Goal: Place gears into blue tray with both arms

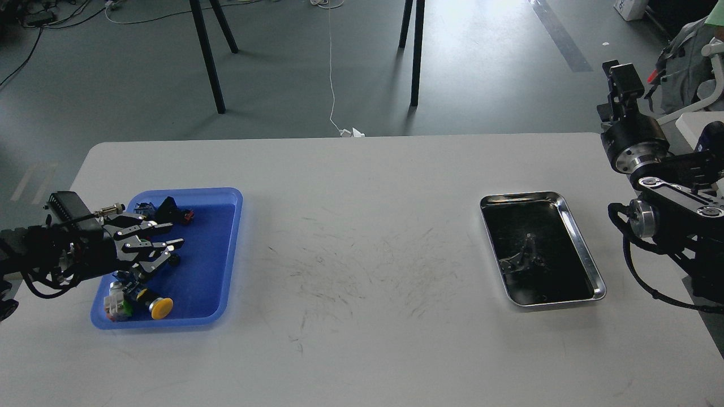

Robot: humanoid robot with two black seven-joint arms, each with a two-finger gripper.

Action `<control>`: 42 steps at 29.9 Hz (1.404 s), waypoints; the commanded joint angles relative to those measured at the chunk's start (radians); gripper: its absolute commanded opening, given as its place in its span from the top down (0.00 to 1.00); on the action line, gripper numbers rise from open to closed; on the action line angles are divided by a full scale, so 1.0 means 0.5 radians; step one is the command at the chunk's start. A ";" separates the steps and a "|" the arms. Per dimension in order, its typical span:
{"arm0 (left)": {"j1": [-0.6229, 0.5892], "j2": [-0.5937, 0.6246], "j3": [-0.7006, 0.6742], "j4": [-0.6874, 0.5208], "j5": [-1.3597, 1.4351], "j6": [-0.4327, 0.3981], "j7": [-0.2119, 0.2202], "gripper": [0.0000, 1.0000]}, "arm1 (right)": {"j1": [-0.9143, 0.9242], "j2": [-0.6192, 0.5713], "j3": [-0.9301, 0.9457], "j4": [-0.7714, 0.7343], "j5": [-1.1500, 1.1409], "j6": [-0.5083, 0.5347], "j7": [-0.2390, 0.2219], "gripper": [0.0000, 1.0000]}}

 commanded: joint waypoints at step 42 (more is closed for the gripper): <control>-0.222 -0.106 -0.553 -0.035 -2.950 -0.291 0.000 0.02 | 0.466 -0.631 -1.003 0.946 -0.263 0.543 -0.086 0.05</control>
